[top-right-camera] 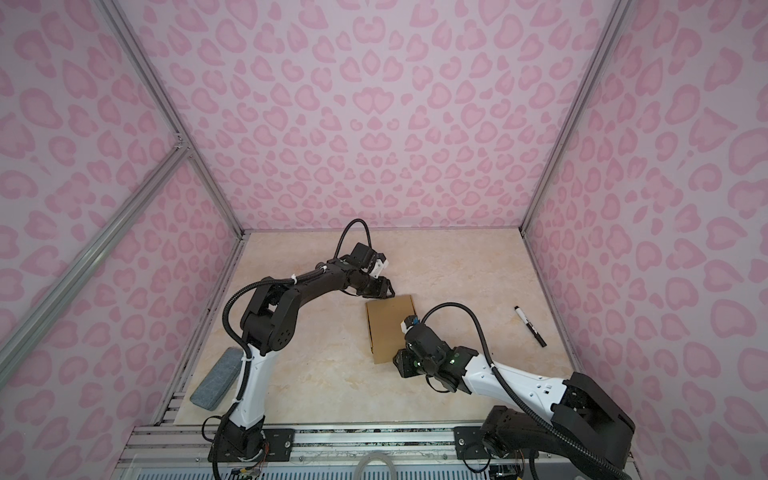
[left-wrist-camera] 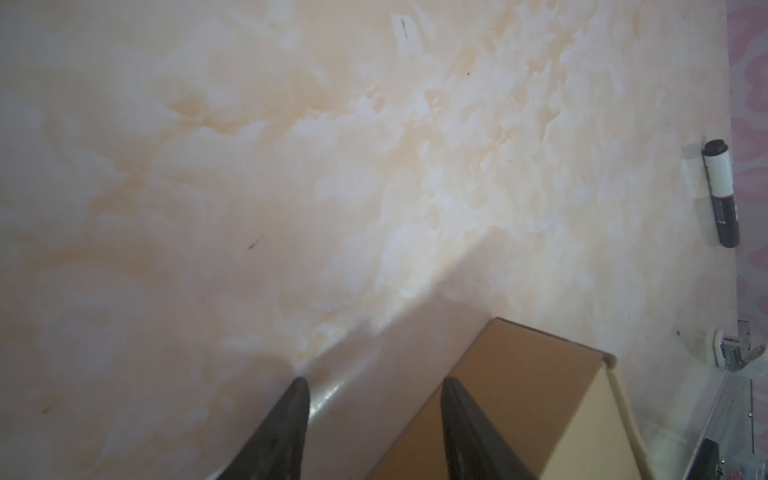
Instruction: Fold the paper box
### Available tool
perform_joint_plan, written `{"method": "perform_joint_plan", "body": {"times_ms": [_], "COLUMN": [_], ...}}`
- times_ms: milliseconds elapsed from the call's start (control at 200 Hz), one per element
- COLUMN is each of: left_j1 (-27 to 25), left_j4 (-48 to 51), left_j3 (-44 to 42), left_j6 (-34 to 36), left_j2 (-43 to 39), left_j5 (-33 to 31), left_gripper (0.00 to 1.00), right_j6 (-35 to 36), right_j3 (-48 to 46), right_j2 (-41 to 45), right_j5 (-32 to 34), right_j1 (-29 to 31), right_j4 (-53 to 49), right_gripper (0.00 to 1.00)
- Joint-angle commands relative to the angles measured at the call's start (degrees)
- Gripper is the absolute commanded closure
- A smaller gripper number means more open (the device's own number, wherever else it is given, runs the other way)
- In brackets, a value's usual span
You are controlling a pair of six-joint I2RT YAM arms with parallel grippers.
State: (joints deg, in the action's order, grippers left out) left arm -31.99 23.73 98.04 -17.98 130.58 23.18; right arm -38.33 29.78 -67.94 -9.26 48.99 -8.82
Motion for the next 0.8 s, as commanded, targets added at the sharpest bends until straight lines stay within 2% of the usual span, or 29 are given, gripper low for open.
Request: {"method": "perform_joint_plan", "body": {"times_ms": [0,795], "left_j1": [-0.3,-0.7], "left_j4": [3.1,1.3], "left_j3": [-0.7,-5.0], "left_j6": [0.1,-0.4], "left_j2": [1.3,1.4], "left_j5": [-0.2,1.0], "left_gripper": [0.45,0.46], "right_j6": [0.5,1.7], "right_j3": [-0.1,0.1], "right_j2": [-0.4,-1.7], "right_j5": [0.5,2.7], "right_j1": [0.0,0.0], "right_j4": [0.9,0.9], "right_gripper": [0.62,0.62]}}
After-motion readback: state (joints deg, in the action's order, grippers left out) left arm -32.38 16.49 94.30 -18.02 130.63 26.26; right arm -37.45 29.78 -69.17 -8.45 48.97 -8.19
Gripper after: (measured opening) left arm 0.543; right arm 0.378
